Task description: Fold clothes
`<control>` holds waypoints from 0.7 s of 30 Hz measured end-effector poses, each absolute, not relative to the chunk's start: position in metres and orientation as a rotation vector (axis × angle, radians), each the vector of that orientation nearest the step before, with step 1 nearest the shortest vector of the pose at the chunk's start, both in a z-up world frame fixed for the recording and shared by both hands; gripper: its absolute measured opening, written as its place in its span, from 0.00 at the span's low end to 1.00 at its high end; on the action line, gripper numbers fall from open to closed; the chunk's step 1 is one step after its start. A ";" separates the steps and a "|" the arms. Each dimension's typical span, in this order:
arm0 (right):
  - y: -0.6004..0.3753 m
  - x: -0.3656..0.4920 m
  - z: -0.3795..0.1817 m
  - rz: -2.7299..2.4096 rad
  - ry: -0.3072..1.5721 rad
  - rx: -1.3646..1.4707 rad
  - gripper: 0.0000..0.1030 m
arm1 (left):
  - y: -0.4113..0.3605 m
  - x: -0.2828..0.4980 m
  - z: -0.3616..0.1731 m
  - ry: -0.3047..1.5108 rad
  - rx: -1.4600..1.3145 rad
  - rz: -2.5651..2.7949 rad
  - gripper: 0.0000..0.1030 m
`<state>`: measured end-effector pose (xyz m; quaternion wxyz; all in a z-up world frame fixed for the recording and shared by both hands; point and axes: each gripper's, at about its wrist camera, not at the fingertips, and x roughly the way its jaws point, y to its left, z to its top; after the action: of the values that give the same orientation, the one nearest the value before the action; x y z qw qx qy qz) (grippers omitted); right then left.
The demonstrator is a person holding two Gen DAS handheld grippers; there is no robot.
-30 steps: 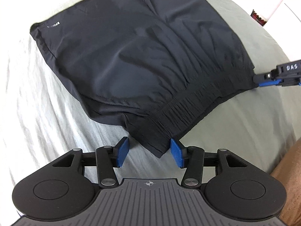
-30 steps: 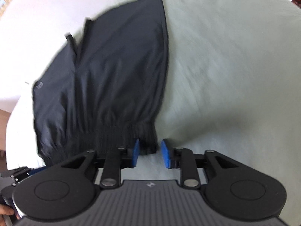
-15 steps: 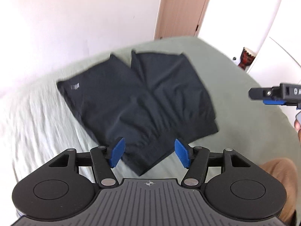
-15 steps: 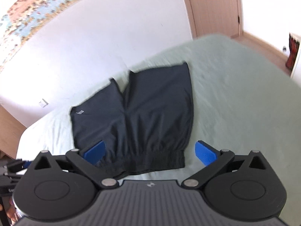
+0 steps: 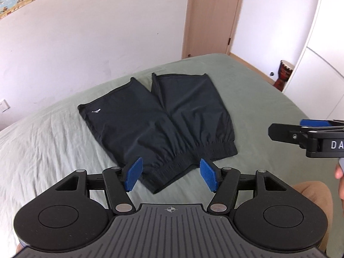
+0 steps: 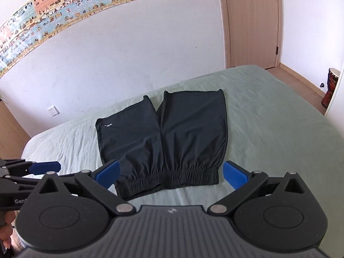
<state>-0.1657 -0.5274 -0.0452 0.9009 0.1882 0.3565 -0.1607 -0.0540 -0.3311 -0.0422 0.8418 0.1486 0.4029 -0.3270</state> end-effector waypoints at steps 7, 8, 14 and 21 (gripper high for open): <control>-0.520 -0.177 -0.044 -0.342 0.743 0.367 1.00 | -0.328 -0.063 -0.054 0.875 0.328 -0.679 0.57; -0.519 -0.178 -0.044 -0.342 0.743 0.363 1.00 | -0.327 -0.063 -0.056 0.878 0.328 -0.673 0.57; -0.513 -0.179 -0.044 -0.338 0.743 0.343 1.00 | -0.323 -0.063 -0.057 0.871 0.321 -0.654 0.57; -0.510 -0.177 -0.046 -0.340 0.744 0.324 1.00 | -0.323 -0.064 -0.054 0.834 0.332 -0.636 0.57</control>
<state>-0.1773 -0.5098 -0.0459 0.9049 0.1566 0.3600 -0.1644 -0.0639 -0.3228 -0.0538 0.8526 0.1576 0.3961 -0.3022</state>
